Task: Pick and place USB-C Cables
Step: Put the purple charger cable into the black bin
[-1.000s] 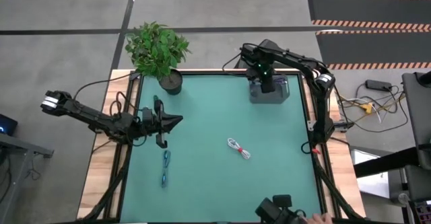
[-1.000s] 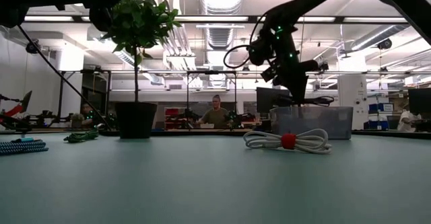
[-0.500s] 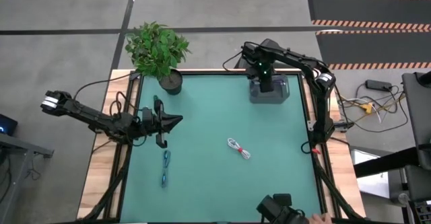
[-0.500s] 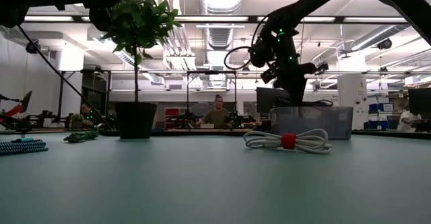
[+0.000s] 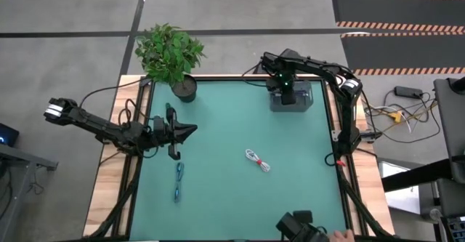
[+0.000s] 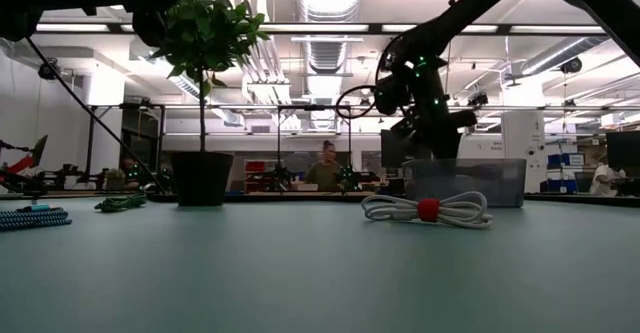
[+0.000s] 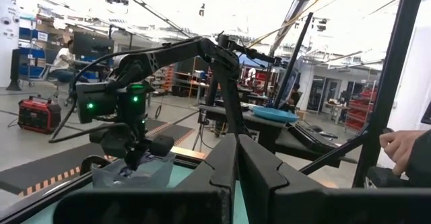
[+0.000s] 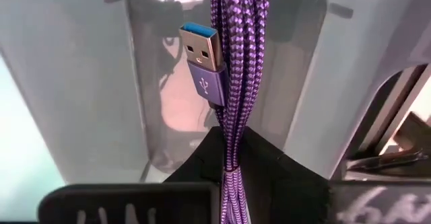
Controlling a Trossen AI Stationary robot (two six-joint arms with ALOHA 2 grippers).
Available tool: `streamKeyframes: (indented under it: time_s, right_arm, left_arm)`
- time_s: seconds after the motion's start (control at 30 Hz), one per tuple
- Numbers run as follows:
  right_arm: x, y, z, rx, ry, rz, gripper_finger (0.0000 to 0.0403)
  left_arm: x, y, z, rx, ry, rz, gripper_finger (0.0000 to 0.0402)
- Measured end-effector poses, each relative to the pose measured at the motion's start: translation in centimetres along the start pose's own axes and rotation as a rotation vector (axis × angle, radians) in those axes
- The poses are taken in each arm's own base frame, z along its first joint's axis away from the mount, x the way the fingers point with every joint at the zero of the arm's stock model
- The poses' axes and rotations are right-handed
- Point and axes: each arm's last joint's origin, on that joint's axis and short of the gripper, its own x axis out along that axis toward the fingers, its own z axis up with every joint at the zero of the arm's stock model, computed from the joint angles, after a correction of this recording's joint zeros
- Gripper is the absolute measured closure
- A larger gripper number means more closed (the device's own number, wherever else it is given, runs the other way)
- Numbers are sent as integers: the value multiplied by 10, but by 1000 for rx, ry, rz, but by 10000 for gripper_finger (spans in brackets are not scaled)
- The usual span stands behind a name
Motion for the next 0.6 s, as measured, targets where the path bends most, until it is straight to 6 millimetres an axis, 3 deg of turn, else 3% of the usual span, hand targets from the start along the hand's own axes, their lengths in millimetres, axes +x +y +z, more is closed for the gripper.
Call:
streamKeyframes:
  time_s: [0.27,0.6]
  right_arm:
    - [3,-2,3,0,-19,-16,385]
    - [27,-6,11,-7,20,24,385]
  left_arm:
    - [0,0,0,-1,0,0,402]
    - [0,0,0,-2,1,0,402]
